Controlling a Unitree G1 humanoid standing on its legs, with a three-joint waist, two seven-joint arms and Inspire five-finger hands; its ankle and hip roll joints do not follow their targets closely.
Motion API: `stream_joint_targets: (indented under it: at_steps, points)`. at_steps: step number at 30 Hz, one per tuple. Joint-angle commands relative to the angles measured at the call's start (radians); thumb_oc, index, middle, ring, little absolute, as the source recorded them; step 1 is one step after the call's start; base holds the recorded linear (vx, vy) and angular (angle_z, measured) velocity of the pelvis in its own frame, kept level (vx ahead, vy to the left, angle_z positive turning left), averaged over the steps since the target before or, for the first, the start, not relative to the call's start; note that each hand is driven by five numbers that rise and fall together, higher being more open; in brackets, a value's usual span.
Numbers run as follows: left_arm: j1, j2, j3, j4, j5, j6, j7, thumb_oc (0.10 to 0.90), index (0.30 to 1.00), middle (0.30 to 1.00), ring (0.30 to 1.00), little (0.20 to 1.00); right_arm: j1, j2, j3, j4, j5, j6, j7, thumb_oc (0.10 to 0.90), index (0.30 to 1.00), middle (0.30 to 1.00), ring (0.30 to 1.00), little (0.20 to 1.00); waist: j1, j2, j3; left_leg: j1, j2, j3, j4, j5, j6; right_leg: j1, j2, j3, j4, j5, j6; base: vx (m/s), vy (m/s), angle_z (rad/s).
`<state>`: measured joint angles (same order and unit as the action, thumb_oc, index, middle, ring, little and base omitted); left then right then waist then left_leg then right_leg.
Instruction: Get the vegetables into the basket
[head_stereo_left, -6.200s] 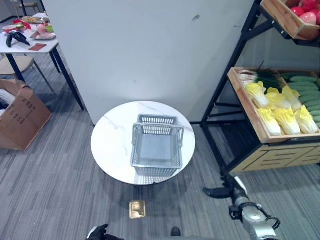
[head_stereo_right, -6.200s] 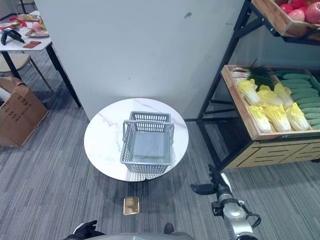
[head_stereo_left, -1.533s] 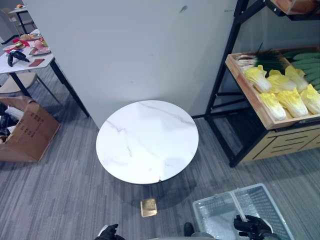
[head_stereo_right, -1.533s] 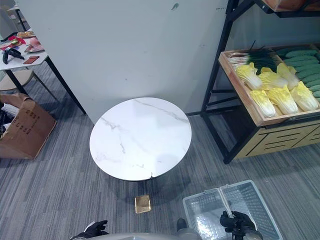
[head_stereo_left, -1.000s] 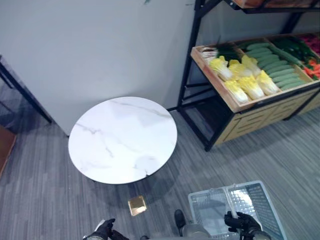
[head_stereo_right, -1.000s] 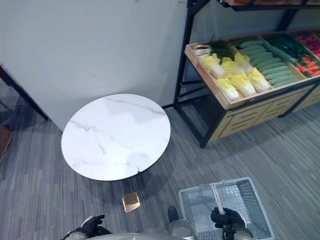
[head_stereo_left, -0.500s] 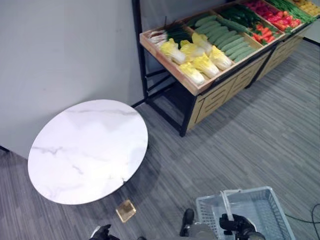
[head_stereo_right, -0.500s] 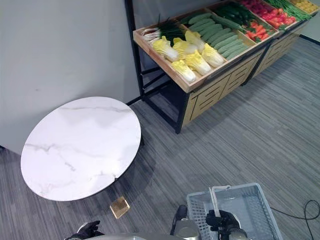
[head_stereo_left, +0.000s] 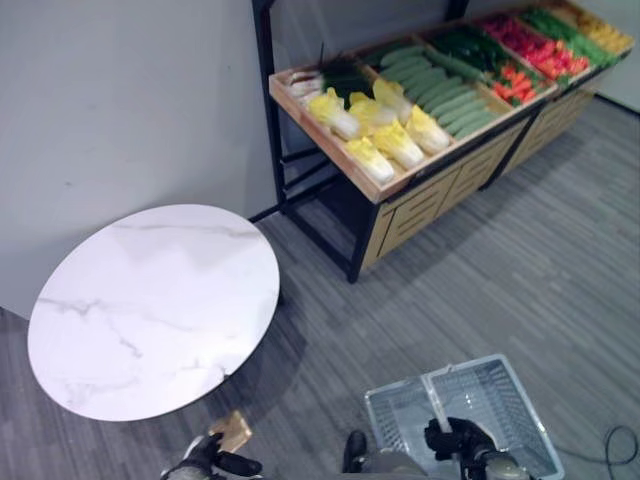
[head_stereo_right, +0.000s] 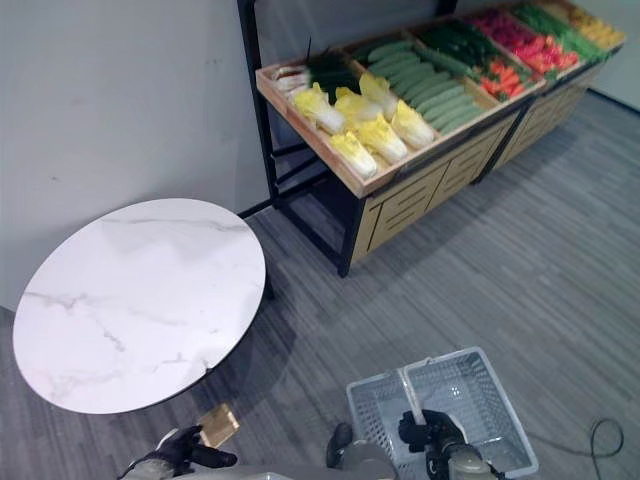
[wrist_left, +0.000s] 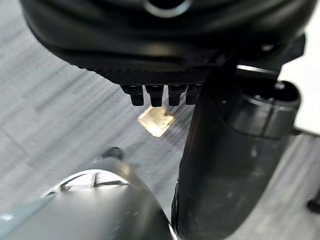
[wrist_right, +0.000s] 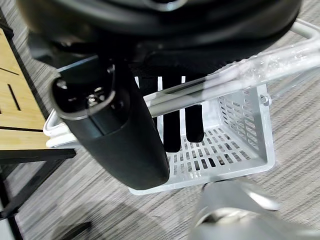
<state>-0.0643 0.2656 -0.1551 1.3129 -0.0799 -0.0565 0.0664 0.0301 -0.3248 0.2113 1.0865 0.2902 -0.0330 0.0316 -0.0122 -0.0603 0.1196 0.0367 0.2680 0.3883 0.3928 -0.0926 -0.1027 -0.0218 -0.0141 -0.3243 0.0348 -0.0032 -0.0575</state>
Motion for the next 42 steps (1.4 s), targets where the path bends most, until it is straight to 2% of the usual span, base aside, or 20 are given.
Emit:
stream_joint_targets:
  at_steps: [1, 2, 3, 4, 5, 8, 12, 18, 20, 21, 23, 24, 25, 30, 32, 34, 37, 38, 39, 42]
  points:
    - [-0.033, -0.005, -0.014, 0.01, -0.028, -0.013, 0.017, 0.9, 1.0, 1.0, 1.0, 1.0, -0.075, -0.021, 0.006, -0.013, -0.053, -0.04, 0.006, 0.4, 0.3, 0.3, 0.3, 0.3, 0.005, -0.028, 0.038, -0.034, -0.198, -0.188, -0.203, 0.014, 0.061, 0.043, -0.052, 0.107, -0.055, -0.008, 0.118, -0.01, 0.114, -0.75]
    - [-0.033, -0.005, -0.014, 0.01, -0.028, -0.013, 0.017, 0.9, 1.0, 1.0, 1.0, 1.0, -0.075, -0.02, 0.006, -0.013, -0.053, -0.04, 0.006, 0.4, 0.3, 0.3, 0.3, 0.3, 0.005, -0.029, 0.037, -0.035, -0.199, -0.188, -0.205, 0.016, 0.061, 0.042, -0.053, 0.106, -0.055, -0.008, 0.118, 0.07, 0.154, -0.79]
    - [-0.024, -0.006, -0.014, 0.016, -0.026, -0.015, 0.017, 0.9, 1.0, 1.0, 1.0, 1.0, -0.076, -0.023, 0.004, -0.011, -0.067, -0.04, 0.013, 0.4, 0.3, 0.3, 0.3, 0.3, 0.021, -0.026, 0.036, -0.035, -0.226, -0.263, -0.22, -0.011, 0.075, 0.027, -0.057, 0.142, -0.024, -0.009, 0.125, 0.05, 0.112, -0.83]
    - [-0.024, -0.006, -0.014, 0.016, -0.026, -0.015, 0.017, 0.9, 1.0, 1.0, 1.0, 1.0, -0.076, -0.023, 0.004, -0.011, -0.067, -0.04, 0.013, 0.4, 0.3, 0.3, 0.3, 0.3, 0.021, -0.026, 0.035, -0.035, -0.226, -0.263, -0.22, -0.011, 0.075, 0.027, -0.057, 0.142, -0.024, -0.009, 0.125, 0.08, 0.175, -0.52]
    - [-0.02, -0.008, -0.016, 0.02, -0.02, -0.016, 0.012, 0.9, 1.0, 1.0, 1.0, 1.0, -0.076, -0.019, -0.004, -0.012, -0.066, -0.04, 0.008, 0.4, 0.3, 0.3, 0.3, 0.3, 0.012, -0.024, 0.032, -0.02, -0.22, -0.239, -0.239, -0.032, 0.086, 0.027, -0.061, 0.152, -0.02, -0.008, 0.128, 0.03, 0.218, -0.56]
    - [-0.015, -0.002, -0.029, 0.028, 0.015, -0.016, 0.003, 0.9, 1.0, 1.0, 1.0, 1.0, -0.073, 0.001, -0.032, 0.002, -0.049, -0.044, 0.005, 0.4, 0.3, 0.3, 0.3, 0.3, -0.001, -0.001, 0.033, 0.035, -0.245, -0.175, -0.329, -0.026, 0.113, 0.006, -0.08, 0.191, -0.009, 0.022, 0.154, 0.02, 0.348, -0.47]
    - [-0.014, 0.011, -0.026, 0.024, 0.029, -0.018, 0.002, 0.9, 1.0, 1.0, 1.0, 1.0, -0.084, 0.015, -0.032, 0.01, -0.045, -0.046, 0.005, 0.4, 0.3, 0.3, 0.3, 0.3, 0.002, 0.01, 0.035, 0.059, -0.265, -0.127, -0.375, -0.025, 0.132, -0.023, -0.087, 0.241, -0.015, 0.061, 0.177, -0.04, 0.231, -0.55]
    - [-0.026, 0.03, -0.015, 0.022, 0.036, -0.021, 0.009, 0.9, 1.0, 1.0, 1.0, 1.0, -0.111, 0.033, -0.015, 0.036, -0.06, -0.045, 0.002, 0.4, 0.3, 0.3, 0.3, 0.3, 0.0, 0.022, 0.051, 0.074, -0.311, -0.044, -0.421, -0.034, 0.172, -0.085, -0.106, 0.32, -0.046, 0.178, 0.225, -0.07, 0.223, -0.61]
    - [-0.025, 0.032, -0.013, 0.025, 0.039, -0.024, 0.01, 0.9, 1.0, 1.0, 1.0, 1.0, -0.111, 0.037, -0.013, 0.035, -0.069, -0.047, 0.002, 0.4, 0.3, 0.3, 0.3, 0.3, -0.004, 0.024, 0.057, 0.077, -0.32, -0.004, -0.435, -0.034, 0.179, -0.105, -0.113, 0.328, -0.06, 0.228, 0.245, -0.05, 0.139, -0.6]
    - [-0.024, 0.033, -0.013, 0.024, 0.041, -0.024, 0.011, 0.9, 1.0, 1.0, 1.0, 1.0, -0.11, 0.037, -0.01, 0.03, -0.076, -0.047, 0.003, 0.4, 0.3, 0.3, 0.3, 0.3, -0.015, 0.029, 0.062, 0.085, -0.32, -0.007, -0.438, -0.042, 0.178, -0.102, -0.117, 0.316, -0.057, 0.228, 0.257, -0.05, 0.125, -0.86]
    - [-0.026, 0.039, -0.011, 0.021, 0.049, -0.023, 0.014, 0.9, 1.0, 1.0, 1.0, 1.0, -0.107, 0.038, 0.0, 0.006, -0.087, -0.049, 0.002, 0.4, 0.3, 0.3, 0.3, 0.3, -0.015, 0.028, 0.068, 0.086, -0.315, 0.046, -0.445, -0.043, 0.176, -0.117, -0.137, 0.248, -0.077, 0.261, 0.27, -0.04, 0.061, -0.7]
    - [-0.026, 0.039, -0.011, 0.021, 0.049, -0.023, 0.014, 0.9, 1.0, 1.0, 1.0, 1.0, -0.107, 0.038, 0.0, 0.006, -0.087, -0.049, 0.002, 0.4, 0.3, 0.3, 0.3, 0.3, -0.015, 0.028, 0.068, 0.086, -0.315, 0.047, -0.445, -0.043, 0.176, -0.117, -0.136, 0.248, -0.077, 0.261, 0.27, -0.07, 0.022, -0.47]
    - [-0.03, 0.045, -0.007, 0.015, 0.054, -0.018, 0.019, 0.9, 1.0, 1.0, 1.0, 1.0, -0.103, 0.043, 0.007, -0.022, -0.088, -0.05, 0.001, 0.4, 0.3, 0.3, 0.3, 0.3, -0.015, 0.039, 0.074, 0.082, -0.295, 0.089, -0.438, -0.041, 0.172, -0.123, -0.172, 0.127, -0.05, 0.234, 0.27, -0.06, 0.017, -0.51]
    - [-0.034, 0.044, -0.015, 0.002, 0.05, -0.013, 0.022, 0.9, 1.0, 1.0, 1.0, 1.0, -0.096, 0.05, 0.011, -0.018, -0.073, -0.048, 0.001, 0.4, 0.3, 0.3, 0.3, 0.3, -0.032, 0.058, 0.067, 0.088, -0.271, 0.121, -0.459, -0.025, 0.167, -0.096, -0.183, 0.096, 0.087, 0.135, 0.236, 0.0, -0.009, -0.38]
    - [-0.031, 0.047, -0.018, 0.001, 0.051, -0.008, 0.013, 0.9, 1.0, 1.0, 1.0, 1.0, -0.096, 0.05, 0.012, -0.002, -0.071, -0.047, 0.0, 0.4, 0.3, 0.3, 0.3, 0.3, -0.021, 0.054, 0.044, 0.096, -0.268, 0.165, -0.478, -0.019, 0.157, -0.032, -0.174, 0.023, 0.103, 0.094, 0.229, 0.1, -0.094, -0.37]
    - [-0.025, 0.05, -0.008, 0.004, 0.046, -0.003, 0.011, 0.9, 1.0, 1.0, 1.0, 1.0, -0.098, 0.049, 0.015, 0.003, -0.076, -0.044, 0.001, 0.4, 0.3, 0.3, 0.3, 0.3, -0.01, 0.044, 0.029, 0.098, -0.263, 0.199, -0.479, -0.015, 0.145, -0.009, -0.162, 0.0, 0.046, 0.109, 0.236, 0.09, -0.179, -0.72]
    - [-0.027, 0.044, -0.004, 0.006, 0.041, -0.003, 0.012, 0.9, 1.0, 1.0, 1.0, 1.0, -0.093, 0.047, 0.014, 0.004, -0.079, -0.043, 0.005, 0.4, 0.3, 0.3, 0.3, 0.3, -0.012, 0.039, 0.027, 0.1, -0.246, 0.206, -0.451, -0.015, 0.132, -0.016, -0.152, 0.015, 0.039, 0.095, 0.224, 0.1, -0.244, -0.8]
    - [-0.031, 0.041, -0.008, 0.008, 0.041, -0.001, 0.012, 0.9, 1.0, 1.0, 1.0, 1.0, -0.085, 0.046, 0.013, 0.007, -0.076, -0.042, 0.005, 0.4, 0.3, 0.3, 0.3, 0.3, -0.02, 0.032, 0.026, 0.102, -0.232, 0.191, -0.441, -0.012, 0.117, -0.005, -0.128, 0.035, 0.027, 0.045, 0.203, 0.1, -0.253, -0.57]
    - [-0.031, 0.041, -0.008, 0.009, 0.041, -0.001, 0.012, 0.9, 1.0, 1.0, 1.0, 1.0, -0.085, 0.046, 0.013, 0.007, -0.076, -0.042, 0.005, 0.4, 0.3, 0.3, 0.3, 0.3, -0.02, 0.032, 0.026, 0.102, -0.231, 0.191, -0.44, -0.012, 0.116, -0.004, -0.128, 0.034, 0.027, 0.044, 0.203, 0.15, -0.375, -0.11]
    - [-0.041, 0.035, -0.005, 0.01, 0.029, 0.002, 0.014, 0.9, 1.0, 1.0, 1.0, 1.0, -0.087, 0.033, 0.028, 0.02, -0.096, -0.038, 0.003, 0.4, 0.3, 0.3, 0.3, 0.3, -0.018, 0.011, 0.032, 0.069, -0.17, 0.165, -0.308, -0.017, 0.074, 0.021, -0.094, 0.036, 0.008, -0.018, 0.157, 0.13, -0.352, 0.07]
